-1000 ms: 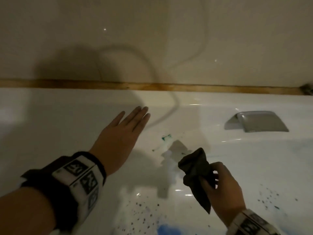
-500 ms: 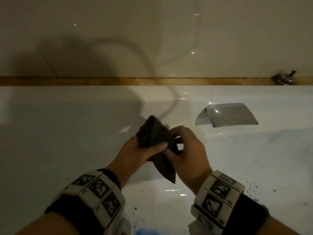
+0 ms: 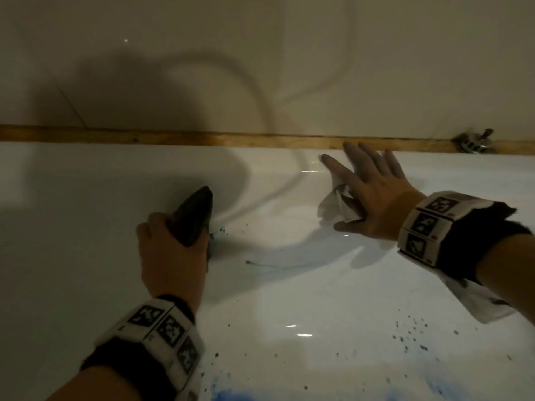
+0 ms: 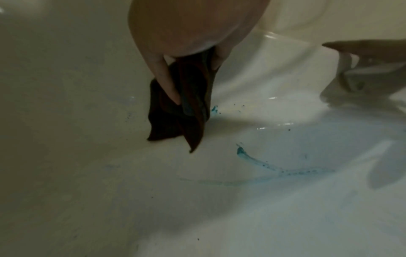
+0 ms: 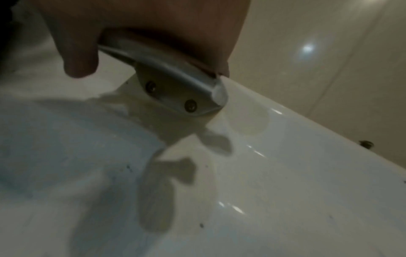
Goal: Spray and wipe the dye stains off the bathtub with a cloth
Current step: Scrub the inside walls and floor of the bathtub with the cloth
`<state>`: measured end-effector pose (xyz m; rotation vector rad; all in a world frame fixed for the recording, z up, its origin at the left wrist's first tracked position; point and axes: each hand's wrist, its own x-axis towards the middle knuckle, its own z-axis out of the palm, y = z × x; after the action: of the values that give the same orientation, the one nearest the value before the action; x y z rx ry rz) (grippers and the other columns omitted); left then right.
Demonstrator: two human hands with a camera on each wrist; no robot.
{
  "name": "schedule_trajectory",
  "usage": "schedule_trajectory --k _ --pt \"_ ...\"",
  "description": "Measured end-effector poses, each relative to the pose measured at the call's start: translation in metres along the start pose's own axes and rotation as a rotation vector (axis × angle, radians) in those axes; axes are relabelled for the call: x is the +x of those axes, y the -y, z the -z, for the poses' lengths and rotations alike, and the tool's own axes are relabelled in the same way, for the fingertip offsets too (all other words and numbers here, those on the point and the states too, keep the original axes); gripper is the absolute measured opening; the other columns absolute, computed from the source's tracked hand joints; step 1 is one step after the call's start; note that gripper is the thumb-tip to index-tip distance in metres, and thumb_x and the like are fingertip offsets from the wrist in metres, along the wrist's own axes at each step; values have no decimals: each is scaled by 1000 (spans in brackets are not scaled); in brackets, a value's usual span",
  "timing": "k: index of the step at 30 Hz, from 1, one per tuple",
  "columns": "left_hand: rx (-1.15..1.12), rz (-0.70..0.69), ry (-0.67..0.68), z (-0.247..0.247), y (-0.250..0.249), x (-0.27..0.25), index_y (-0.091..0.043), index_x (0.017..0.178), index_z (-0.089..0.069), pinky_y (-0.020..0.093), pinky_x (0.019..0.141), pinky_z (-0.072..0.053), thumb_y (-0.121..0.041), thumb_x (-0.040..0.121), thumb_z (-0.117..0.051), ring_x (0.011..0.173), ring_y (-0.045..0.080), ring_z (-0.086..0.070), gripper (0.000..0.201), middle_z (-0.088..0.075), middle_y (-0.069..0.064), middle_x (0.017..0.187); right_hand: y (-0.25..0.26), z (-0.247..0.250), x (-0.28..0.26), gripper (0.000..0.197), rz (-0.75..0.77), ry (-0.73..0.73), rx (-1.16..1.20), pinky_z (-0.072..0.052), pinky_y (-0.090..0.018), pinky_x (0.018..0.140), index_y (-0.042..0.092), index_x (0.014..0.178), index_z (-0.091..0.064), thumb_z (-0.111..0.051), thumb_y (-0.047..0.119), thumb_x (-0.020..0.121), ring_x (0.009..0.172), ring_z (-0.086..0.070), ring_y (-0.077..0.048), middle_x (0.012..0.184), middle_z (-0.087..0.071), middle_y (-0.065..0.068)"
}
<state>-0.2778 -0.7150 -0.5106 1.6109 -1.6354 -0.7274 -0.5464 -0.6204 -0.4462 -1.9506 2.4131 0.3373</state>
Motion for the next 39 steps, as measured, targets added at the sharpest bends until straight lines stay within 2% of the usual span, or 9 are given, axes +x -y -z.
schedule_trajectory --k 5,13,18,20,22,24,26,31,39 --pt "91 27 -21 -29 -10 -1 1 125 -50 40 89 -42 -20 91 -57 105 37 -52 41 -49 21 121 -4 -9 10 108 90 -228 16 -2 -49 113 40 141 9 -70 44 68 143 -8 -33 156 -6 -12" --pt "449 33 159 -56 -26 -25 1 141 -33 36 108 -31 -15 99 -37 131 30 -37 45 -38 20 144 -1 -7 4 92 77 -206 36 0 -48 115 33 148 3 -57 36 79 143 -4 -32 156 -2 -13" --pt "707 -140 292 -65 -16 -46 -3 139 -40 33 89 -49 -20 84 -64 131 33 -41 62 -39 24 141 -2 -11 7 85 80 -238 62 -7 -52 112 31 146 -5 -45 38 72 140 -16 -38 153 -16 -18" --pt "654 -141 412 -63 -10 -43 -3 108 -69 32 61 -56 -16 46 -89 101 32 -65 66 -66 22 111 -2 -14 8 80 83 -268 69 -15 -56 109 28 145 -12 -39 38 70 136 -26 -42 149 -25 -22" --pt "576 -167 488 -58 7 -41 0 96 -73 35 47 -53 -3 38 -90 81 37 -69 61 -69 24 97 -1 -15 8 77 85 -292 70 -19 -58 107 25 144 -17 -34 38 70 134 -30 -43 147 -30 -24" --pt "489 -270 417 -28 10 -46 -4 104 -71 28 48 -49 -3 65 -81 67 35 -67 40 -70 22 89 -1 -15 8 79 91 -290 69 -19 -58 108 25 144 -17 -40 36 69 135 -29 -43 147 -29 -24" --pt "321 43 250 4 18 -49 -5 103 -69 21 53 -43 -12 90 -58 56 25 -57 19 -64 15 69 -2 -15 8 84 96 -286 71 -17 -58 109 25 144 -16 -47 35 67 135 -27 -43 148 -28 -23" --pt "323 453 -229 44 45 -12 14 97 -59 48 86 -47 -8 93 -45 92 46 -59 27 -61 36 99 -3 -15 8 77 107 -302 69 -22 -60 106 21 144 -21 -37 36 70 131 -34 -45 144 -33 -25" --pt "180 338 -207 -34 -52 17 -7 149 -17 40 111 -21 -12 97 -39 135 35 -29 56 -25 18 151 -1 -15 8 76 116 -299 67 -23 -61 105 19 143 -24 -30 38 70 130 -35 -45 143 -34 -26"
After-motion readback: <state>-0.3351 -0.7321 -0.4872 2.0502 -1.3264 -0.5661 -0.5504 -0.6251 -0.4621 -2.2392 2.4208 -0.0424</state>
